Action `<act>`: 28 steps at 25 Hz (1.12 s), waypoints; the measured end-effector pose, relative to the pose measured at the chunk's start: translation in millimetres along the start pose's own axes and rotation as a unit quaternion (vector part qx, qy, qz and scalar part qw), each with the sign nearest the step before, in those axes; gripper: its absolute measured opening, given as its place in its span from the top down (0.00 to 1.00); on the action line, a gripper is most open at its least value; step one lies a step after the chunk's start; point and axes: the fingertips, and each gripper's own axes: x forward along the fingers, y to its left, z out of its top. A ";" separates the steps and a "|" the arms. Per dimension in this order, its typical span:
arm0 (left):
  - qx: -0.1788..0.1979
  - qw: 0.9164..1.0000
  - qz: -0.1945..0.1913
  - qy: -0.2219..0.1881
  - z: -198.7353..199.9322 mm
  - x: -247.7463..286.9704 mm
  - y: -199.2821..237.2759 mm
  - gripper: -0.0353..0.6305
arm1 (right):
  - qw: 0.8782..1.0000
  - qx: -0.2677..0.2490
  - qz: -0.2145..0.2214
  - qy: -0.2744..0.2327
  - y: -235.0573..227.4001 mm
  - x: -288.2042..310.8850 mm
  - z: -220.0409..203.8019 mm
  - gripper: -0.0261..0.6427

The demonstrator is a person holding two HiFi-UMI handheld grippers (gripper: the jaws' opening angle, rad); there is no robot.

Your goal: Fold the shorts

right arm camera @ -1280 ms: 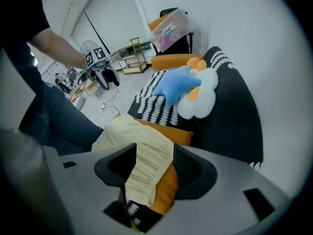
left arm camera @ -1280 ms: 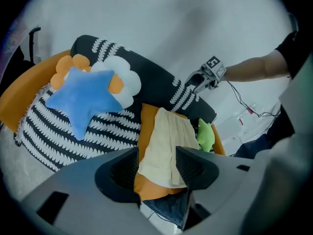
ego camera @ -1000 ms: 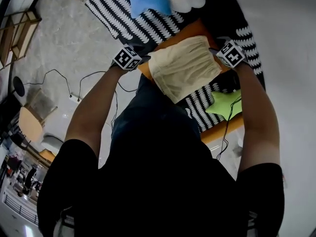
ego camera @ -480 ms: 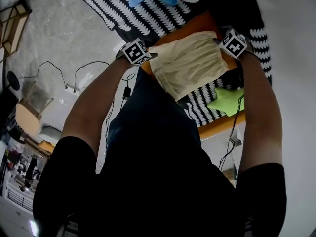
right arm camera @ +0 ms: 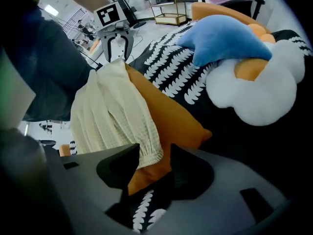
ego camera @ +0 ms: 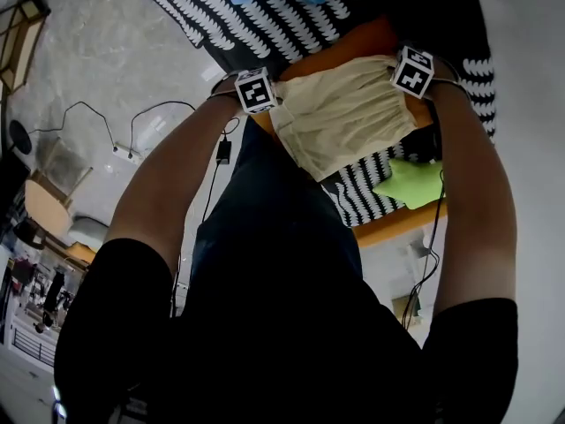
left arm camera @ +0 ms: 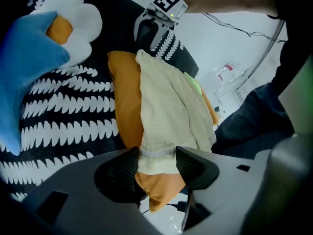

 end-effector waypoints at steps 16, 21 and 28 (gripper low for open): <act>0.018 0.999 0.046 -0.008 -15.9 -24.4 -10.6 0.90 | 0.995 -0.075 -0.023 0.061 -9.2 -0.6 -13.7 0.92; -0.002 0.994 0.109 -0.013 -25.7 -45.4 3.4 0.90 | 0.993 -0.082 -0.073 0.036 -24.7 -15.1 -8.4 0.92; 0.002 0.988 0.150 -0.033 -33.1 -88.1 -5.2 0.90 | 0.981 -0.102 -0.164 -0.004 -28.5 -64.9 18.3 0.92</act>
